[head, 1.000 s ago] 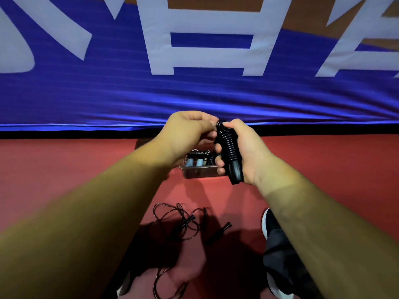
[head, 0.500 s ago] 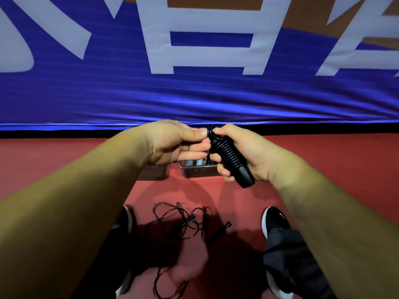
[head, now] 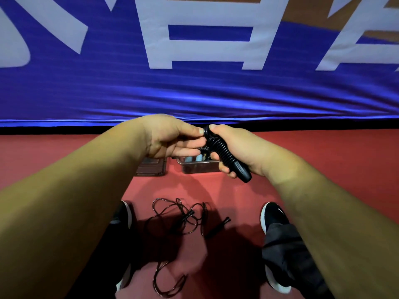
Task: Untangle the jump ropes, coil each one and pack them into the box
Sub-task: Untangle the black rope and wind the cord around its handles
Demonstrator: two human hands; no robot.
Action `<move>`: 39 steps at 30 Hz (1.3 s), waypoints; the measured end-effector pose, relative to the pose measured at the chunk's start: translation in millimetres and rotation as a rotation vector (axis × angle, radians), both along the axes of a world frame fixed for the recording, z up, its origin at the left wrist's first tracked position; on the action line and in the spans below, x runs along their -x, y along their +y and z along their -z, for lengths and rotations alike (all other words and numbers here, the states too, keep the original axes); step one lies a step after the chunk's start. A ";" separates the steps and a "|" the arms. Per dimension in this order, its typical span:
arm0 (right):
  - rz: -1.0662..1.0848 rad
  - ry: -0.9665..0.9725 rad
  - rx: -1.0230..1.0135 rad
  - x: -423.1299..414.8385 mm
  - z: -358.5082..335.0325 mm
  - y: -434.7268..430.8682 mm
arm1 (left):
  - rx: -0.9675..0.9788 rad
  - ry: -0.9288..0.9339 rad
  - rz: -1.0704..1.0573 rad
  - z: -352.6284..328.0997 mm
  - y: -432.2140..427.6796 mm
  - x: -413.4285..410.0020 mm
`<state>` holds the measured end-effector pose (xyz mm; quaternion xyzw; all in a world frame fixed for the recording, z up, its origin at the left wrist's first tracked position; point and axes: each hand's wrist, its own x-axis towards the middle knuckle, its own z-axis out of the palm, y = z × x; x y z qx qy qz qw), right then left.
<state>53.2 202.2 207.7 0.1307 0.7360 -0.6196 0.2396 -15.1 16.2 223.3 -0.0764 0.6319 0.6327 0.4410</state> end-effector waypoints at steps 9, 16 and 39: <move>-0.079 0.058 -0.294 -6.1 3.1 0.3 | 0.077 0.067 0.050 2.1 1.2 -4.9; 0.051 -0.026 -0.181 -7.2 12.3 3.8 | 0.015 -0.001 -0.014 5.7 10.7 -10.6; 0.074 -0.019 0.044 -8.7 12.1 -3.9 | 0.015 0.088 0.044 0.7 0.0 -6.7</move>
